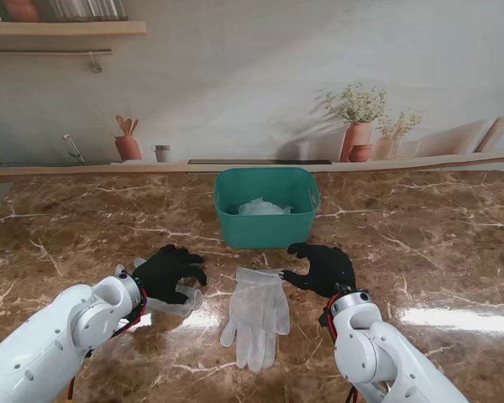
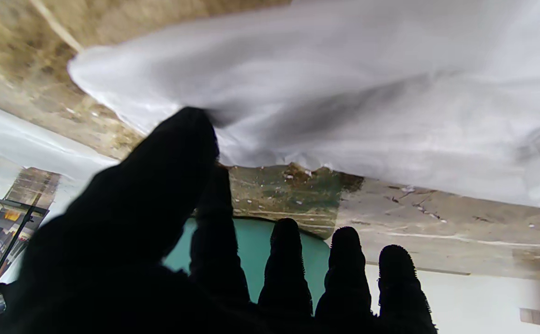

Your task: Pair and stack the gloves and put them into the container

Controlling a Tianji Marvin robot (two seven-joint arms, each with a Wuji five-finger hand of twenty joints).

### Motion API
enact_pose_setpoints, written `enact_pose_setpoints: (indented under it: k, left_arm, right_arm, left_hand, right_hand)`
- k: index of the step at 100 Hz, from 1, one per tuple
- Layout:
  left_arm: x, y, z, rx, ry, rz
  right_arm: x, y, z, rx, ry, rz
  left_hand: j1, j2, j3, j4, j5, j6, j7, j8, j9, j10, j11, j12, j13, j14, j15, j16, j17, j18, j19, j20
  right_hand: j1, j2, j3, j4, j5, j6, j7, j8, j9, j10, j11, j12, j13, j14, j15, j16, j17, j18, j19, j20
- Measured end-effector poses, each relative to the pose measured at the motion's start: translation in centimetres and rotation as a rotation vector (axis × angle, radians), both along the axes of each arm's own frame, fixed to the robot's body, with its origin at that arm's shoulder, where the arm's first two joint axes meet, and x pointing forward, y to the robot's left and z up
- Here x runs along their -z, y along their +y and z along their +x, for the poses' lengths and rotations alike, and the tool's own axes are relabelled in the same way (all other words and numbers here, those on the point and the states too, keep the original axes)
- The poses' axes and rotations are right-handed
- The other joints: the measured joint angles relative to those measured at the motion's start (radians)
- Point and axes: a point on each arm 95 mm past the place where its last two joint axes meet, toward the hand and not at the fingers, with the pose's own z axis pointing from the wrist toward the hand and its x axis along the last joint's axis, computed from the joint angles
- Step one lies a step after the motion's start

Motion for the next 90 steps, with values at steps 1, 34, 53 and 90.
enact_pose_setpoints:
  k: [1,34,53,90]
  left_arm:
    - [0.0,0.0,0.0,0.0,-0.002,-0.002]
    - [0.7,0.6,-0.7,-0.011,0.073,-0.094]
    - [-0.1,0.8,-0.9,-0.074,0.052,-0.233]
    - [-2.7,-0.5,-3.7,-0.239,0.03,-0.563]
  right_arm:
    - [0.0,0.0,0.0,0.0,0.0,0.0]
    - [-0.1,0.1,-0.1,-0.005,-0.004,0.004]
    - [-0.3,0.4,-0.1,-0.012,-0.006,0.013]
    - [-0.9,2.6,-1.7,-0.132,0.037,0.088]
  left_hand:
    - [0.008,0.0,-0.012,0.0,0.022,-0.012,0.039,0.025,0.0,0.0,0.002,0.001,0.0,0.0,0.0,0.002,0.0,-0.001,0.0,0.0]
    - [0.022,0.062,0.048,0.018,0.15,0.005,0.217,0.393,0.146,-0.056,0.026,-0.042,0.049,-0.036,0.015,0.002,0.0,-0.008,0.001,0.058]
    - [0.023,0.037,0.139,-0.021,0.125,0.005,0.243,0.475,0.717,-0.029,0.034,0.03,0.434,-0.044,0.108,0.021,0.051,0.007,0.264,0.179]
    - [0.003,-0.054,0.246,-0.023,0.158,0.005,0.28,0.403,0.992,-0.03,0.047,0.163,0.71,0.016,0.299,0.135,0.092,0.06,0.657,0.067]
  right_hand:
    - [0.0,0.0,0.0,0.0,0.0,0.0,0.0,0.0,0.0,0.0,0.0,0.0,0.0,0.0,0.0,0.0,0.0,0.0,0.0,0.0]
    - [0.0,0.0,0.033,0.0,0.0,-0.001,0.0,-0.01,0.001,0.0,0.0,0.0,0.0,0.0,0.0,0.0,0.001,0.0,0.0,0.0]
    - [0.0,0.0,0.056,0.0,0.002,-0.001,0.001,-0.01,0.006,0.0,0.0,0.0,0.001,0.0,0.0,0.0,0.011,0.0,0.0,0.0]
    - [0.001,-0.04,0.025,0.0,0.049,-0.011,0.018,-0.014,0.062,0.0,0.016,0.0,0.065,0.0,0.039,0.0,0.048,0.0,0.058,0.01]
